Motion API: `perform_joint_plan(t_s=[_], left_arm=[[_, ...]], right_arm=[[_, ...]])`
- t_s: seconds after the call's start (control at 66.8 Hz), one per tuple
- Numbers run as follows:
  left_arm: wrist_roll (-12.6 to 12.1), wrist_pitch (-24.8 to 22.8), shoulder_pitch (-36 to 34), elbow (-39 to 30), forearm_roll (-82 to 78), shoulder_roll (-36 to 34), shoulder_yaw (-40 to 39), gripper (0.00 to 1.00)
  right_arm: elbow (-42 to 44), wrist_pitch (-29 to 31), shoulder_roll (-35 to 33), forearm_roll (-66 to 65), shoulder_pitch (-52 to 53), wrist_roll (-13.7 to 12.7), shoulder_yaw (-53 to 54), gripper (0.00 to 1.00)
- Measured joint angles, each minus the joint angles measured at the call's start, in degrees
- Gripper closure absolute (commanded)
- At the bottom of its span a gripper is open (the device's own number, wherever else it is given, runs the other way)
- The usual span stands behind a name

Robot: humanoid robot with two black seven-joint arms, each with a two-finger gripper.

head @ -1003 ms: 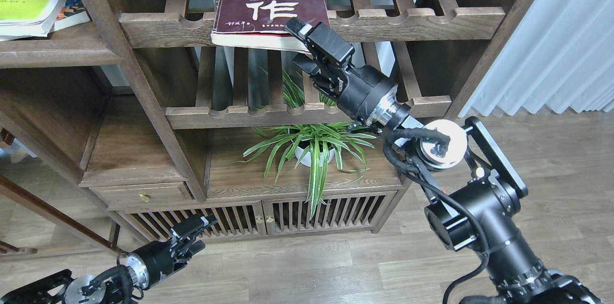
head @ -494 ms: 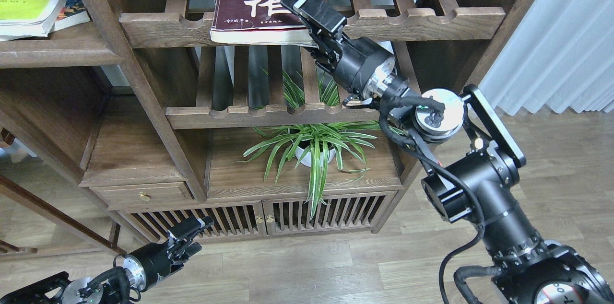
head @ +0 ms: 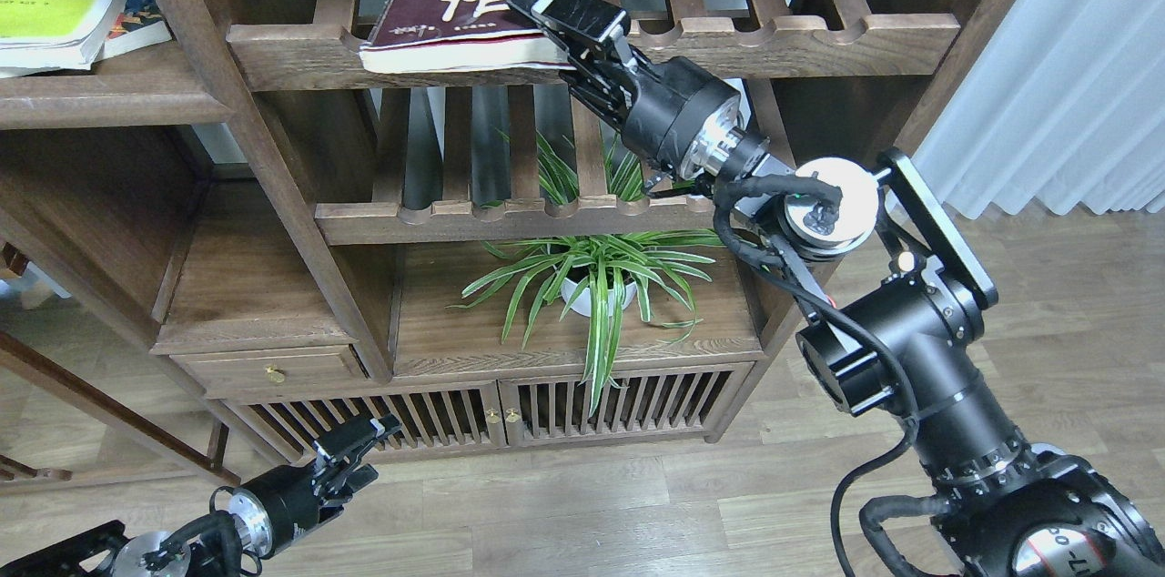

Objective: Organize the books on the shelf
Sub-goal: 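Grasp the dark red book's edge with the right gripper and tip it out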

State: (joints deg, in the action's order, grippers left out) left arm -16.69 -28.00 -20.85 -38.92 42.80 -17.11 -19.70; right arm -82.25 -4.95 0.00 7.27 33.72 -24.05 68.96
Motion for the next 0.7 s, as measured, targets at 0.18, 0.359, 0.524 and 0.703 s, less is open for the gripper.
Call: perform_joint_plan(t_s=[0.18,0.359,0.524,0.703], left_arm=[[0.1,0.0,0.3,0.5,0.1,0.0,-0.1,0.01],[0.0,0.0,0.5,0.5,0.1,0.0,-0.1,0.01],[0.0,0.0,0.5,0.5,0.1,0.0,-0.1,0.01],[0.1,0.0,0.5,0.0,0.3,0.0,-1.5,0.01]], right_arm=[[0.4,4.6,0.0,0.0,-1.1,-2.6,0.1,1.0],[-0.4,8.3,0.0,0.7,-4.3,-3.9,1.4,1.0],[-1.9,11.3,0.0,3.4,-6.8,-3.9,3.4,1.0],[-3.3,17.6,-3.2,8.2,-12.2,-4.0,4.6,1.0]])
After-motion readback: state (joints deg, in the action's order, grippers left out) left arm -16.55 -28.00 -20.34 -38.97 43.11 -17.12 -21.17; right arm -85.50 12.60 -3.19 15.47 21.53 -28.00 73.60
